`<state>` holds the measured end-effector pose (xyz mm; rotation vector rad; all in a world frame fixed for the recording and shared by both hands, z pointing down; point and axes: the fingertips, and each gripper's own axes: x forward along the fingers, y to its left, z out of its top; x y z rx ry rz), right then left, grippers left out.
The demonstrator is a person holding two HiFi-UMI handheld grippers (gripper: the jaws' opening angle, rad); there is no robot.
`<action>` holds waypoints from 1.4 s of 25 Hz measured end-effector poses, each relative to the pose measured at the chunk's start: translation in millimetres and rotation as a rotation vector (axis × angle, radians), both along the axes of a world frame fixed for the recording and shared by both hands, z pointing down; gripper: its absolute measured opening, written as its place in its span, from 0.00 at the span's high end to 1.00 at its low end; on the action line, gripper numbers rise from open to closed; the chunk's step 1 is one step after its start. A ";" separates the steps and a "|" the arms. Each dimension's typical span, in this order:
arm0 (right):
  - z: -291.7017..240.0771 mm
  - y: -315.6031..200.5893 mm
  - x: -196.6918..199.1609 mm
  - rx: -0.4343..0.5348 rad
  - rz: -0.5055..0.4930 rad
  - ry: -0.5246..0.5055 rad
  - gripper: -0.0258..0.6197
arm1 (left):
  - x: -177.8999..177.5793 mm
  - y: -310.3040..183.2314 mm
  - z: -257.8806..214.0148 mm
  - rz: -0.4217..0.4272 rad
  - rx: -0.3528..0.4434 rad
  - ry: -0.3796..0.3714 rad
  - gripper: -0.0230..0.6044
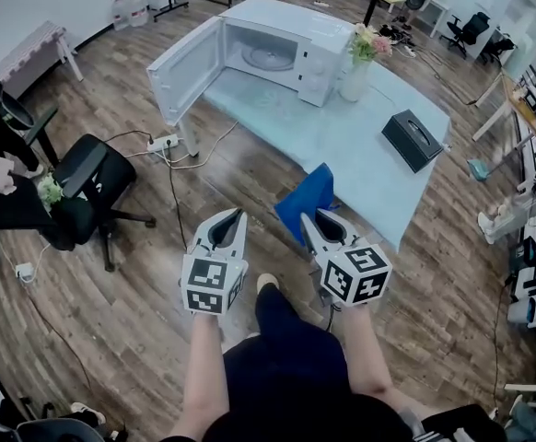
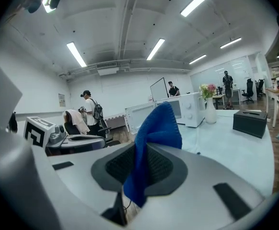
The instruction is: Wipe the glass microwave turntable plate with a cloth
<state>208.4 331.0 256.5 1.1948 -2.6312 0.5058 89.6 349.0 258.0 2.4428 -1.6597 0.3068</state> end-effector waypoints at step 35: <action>48.9 -285.9 -63.5 -0.129 -0.060 -0.056 0.88 | -57.3 -278.8 21.8 -0.092 -0.027 -0.005 0.95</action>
